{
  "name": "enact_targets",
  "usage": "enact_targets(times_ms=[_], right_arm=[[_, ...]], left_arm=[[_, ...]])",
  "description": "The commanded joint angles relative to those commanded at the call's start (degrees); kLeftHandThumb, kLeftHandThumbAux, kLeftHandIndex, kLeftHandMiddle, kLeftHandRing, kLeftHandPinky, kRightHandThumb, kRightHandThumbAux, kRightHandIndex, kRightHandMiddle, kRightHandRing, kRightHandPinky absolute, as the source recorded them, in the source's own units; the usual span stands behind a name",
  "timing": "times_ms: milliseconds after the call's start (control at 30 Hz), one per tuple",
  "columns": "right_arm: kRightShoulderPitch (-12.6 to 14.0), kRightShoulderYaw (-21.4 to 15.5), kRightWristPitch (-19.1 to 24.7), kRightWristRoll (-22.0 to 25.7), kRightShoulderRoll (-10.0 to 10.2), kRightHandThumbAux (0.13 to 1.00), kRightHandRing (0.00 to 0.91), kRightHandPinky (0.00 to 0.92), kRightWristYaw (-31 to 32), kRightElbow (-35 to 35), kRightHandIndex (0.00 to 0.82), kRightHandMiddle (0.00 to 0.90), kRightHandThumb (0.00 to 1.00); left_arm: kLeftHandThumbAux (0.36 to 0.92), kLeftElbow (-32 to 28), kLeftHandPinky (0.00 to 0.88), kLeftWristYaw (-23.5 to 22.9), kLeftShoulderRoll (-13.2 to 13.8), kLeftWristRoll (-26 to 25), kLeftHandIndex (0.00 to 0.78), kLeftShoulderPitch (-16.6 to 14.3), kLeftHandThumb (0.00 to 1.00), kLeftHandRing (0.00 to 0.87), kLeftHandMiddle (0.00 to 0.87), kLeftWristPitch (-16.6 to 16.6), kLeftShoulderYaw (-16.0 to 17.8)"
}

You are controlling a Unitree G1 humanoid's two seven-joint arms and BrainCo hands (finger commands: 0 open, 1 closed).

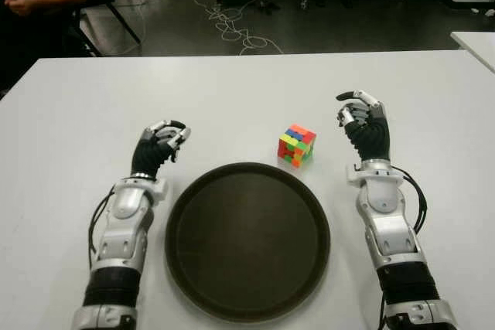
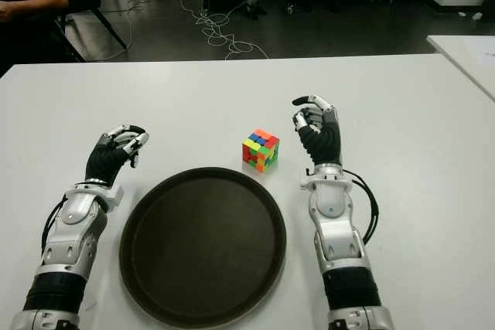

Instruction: Pick up the Rubik's Cube and put it in the plate

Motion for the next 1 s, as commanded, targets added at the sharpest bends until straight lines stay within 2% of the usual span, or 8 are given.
enact_targets(times_ms=[500, 1000], right_arm=[[-0.15, 0.03, -0.35, -0.17, -0.19, 0.713, 0.804, 0.788, -0.08, 0.54, 0.441, 0.802, 0.712], [-0.41, -0.02, -0.06, 0.24, -0.21, 0.712, 0.811, 0.791, 0.40, 0.94, 0.441, 0.810, 0.713]], left_arm=[[0.702, -0.31, 0.799, -0.39, -0.47, -1.67, 0.437, -0.73, 0.715, 0.788, 0.773, 3.17, 1.23], [0.701, 0.67, 0.799, -0.47, -0.88, -1.53, 0.439, -1.22, 0.717, 0.787, 0.774, 1.75, 1.90]])
